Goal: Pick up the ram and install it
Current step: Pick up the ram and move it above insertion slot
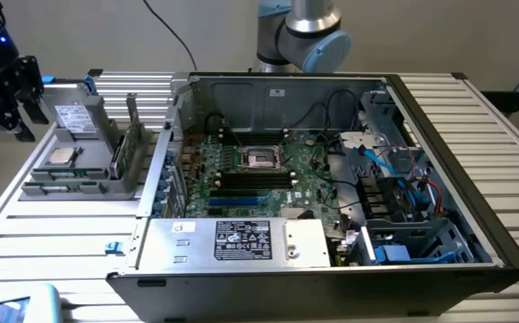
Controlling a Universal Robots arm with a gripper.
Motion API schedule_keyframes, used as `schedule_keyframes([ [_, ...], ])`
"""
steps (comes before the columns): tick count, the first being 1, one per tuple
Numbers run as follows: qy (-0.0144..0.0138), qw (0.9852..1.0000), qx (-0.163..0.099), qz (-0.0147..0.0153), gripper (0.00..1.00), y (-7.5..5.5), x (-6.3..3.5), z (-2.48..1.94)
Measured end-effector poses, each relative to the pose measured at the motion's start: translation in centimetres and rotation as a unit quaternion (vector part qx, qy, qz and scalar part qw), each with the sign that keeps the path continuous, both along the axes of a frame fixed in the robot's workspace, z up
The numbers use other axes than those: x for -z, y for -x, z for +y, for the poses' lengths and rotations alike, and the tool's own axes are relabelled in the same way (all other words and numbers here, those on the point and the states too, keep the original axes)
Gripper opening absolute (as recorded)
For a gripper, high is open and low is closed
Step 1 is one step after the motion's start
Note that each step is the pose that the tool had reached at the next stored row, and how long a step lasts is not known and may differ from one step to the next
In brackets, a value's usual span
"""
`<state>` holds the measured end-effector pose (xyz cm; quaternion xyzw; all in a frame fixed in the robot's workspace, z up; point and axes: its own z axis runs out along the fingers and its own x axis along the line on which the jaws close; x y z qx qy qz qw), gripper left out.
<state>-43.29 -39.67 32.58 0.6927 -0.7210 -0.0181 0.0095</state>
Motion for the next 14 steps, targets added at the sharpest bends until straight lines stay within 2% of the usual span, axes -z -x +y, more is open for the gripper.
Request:
schedule_keyframes([
  [4,0.0,1.0,0.0,0.0,0.49,-0.3,0.73,-0.19],
  [12,0.0,1.0,0.0,0.0,0.49,-0.9,2.2,-1.11],
  [14,0.0,1.0,0.0,0.0001,0.49,-1.2,2.55,-1.21],
])
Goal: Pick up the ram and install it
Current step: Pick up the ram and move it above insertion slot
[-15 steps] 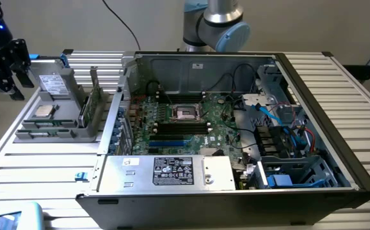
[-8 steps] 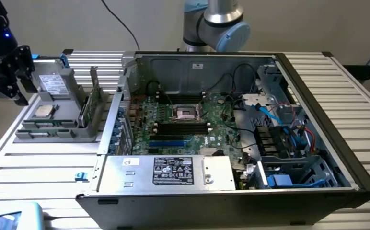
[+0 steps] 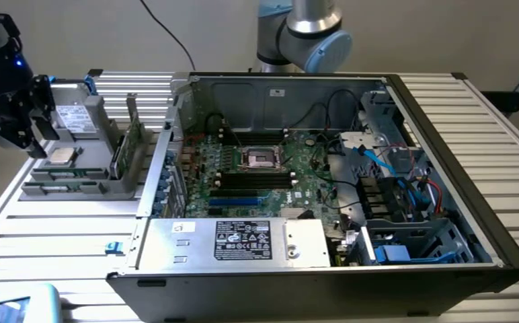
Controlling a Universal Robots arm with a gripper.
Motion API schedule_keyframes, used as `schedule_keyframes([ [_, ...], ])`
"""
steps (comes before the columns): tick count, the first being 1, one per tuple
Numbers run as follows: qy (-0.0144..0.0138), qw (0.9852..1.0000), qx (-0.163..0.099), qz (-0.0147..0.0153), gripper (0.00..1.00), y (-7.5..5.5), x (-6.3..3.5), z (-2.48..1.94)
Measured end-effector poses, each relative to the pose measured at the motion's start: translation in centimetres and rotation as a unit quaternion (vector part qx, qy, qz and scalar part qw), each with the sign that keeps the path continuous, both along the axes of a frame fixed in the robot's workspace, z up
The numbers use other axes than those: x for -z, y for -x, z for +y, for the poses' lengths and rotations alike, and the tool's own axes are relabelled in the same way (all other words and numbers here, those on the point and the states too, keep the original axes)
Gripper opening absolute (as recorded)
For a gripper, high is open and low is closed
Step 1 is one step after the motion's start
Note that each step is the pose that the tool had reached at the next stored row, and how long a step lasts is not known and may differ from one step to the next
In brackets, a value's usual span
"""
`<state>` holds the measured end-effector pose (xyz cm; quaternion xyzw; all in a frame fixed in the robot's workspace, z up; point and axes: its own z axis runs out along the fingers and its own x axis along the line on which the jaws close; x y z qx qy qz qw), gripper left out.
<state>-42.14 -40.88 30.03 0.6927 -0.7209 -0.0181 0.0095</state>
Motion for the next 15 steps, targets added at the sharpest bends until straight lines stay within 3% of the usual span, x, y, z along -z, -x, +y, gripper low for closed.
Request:
schedule_keyframes([
  [10,-0.0001,1.0,0.0,-0.0001,0.49,-0.2,1.83,-0.09],
  [15,0.0,1.0,0.0,0.0,0.49,-0.2,2.03,-0.15],
])
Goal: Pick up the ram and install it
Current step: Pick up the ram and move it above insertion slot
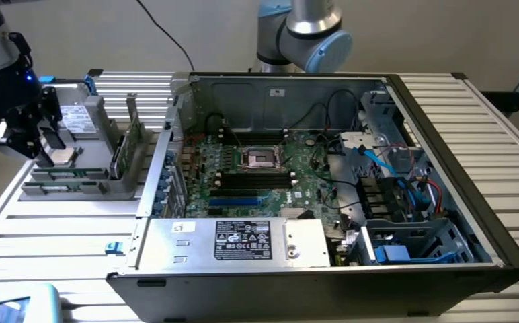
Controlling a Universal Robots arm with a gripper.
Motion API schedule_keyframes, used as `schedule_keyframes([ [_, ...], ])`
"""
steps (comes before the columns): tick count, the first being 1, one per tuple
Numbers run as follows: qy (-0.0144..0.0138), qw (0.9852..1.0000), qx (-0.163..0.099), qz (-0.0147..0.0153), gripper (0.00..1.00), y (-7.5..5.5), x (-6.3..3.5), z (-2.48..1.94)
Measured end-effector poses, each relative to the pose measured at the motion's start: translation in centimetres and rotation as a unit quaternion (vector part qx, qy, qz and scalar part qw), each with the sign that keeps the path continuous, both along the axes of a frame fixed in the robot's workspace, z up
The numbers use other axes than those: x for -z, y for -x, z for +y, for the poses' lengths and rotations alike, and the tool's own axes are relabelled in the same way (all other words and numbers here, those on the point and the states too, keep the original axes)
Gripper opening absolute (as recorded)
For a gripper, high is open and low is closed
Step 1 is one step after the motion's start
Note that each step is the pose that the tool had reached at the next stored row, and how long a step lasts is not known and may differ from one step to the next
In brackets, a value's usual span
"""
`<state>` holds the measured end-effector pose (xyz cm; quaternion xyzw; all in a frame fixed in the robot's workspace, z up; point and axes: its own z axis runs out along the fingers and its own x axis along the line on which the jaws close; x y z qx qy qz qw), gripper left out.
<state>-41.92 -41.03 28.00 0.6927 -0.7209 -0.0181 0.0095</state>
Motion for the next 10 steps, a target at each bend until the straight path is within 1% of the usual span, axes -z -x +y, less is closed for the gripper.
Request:
schedule_keyframes([
  [2,-0.0001,1.0,0.0,-0.0001,0.49,0.0,0.18,-0.06],
  [6,-0.0001,1.0,0.0,-0.0001,0.49,0.0,0.91,-0.21],
  [10,0.0,1.0,0.0,0.0,0.49,-0.2,1.62,-0.25],
])
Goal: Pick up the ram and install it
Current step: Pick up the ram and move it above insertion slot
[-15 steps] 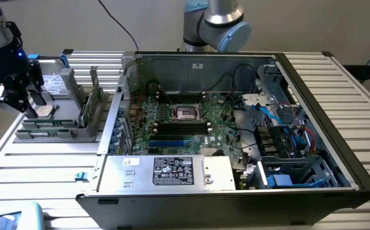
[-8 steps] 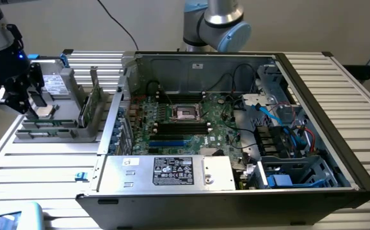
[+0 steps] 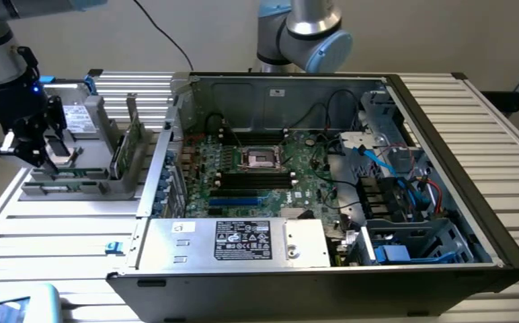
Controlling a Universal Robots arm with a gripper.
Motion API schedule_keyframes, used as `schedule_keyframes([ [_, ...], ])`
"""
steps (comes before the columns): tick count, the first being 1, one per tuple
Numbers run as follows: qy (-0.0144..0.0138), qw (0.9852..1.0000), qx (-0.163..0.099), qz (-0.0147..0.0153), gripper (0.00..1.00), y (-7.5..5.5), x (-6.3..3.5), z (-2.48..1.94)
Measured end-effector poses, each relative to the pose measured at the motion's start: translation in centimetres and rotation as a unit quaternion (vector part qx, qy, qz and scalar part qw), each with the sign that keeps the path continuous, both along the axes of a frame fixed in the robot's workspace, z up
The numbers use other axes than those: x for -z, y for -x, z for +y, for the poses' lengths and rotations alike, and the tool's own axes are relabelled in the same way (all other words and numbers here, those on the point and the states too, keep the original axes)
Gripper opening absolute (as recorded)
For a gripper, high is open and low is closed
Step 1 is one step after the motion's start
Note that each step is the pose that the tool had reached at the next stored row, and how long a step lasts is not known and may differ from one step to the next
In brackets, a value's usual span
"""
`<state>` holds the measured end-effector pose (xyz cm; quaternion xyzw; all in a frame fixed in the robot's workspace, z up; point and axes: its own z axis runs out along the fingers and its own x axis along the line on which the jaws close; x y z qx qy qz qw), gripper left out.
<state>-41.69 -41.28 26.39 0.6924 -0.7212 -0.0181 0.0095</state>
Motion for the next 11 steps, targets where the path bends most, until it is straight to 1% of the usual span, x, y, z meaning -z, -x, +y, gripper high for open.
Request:
schedule_keyframes([
  [11,0.0,1.0,0.002,-0.0001,0.49,-0.1,2.01,-0.26],
])
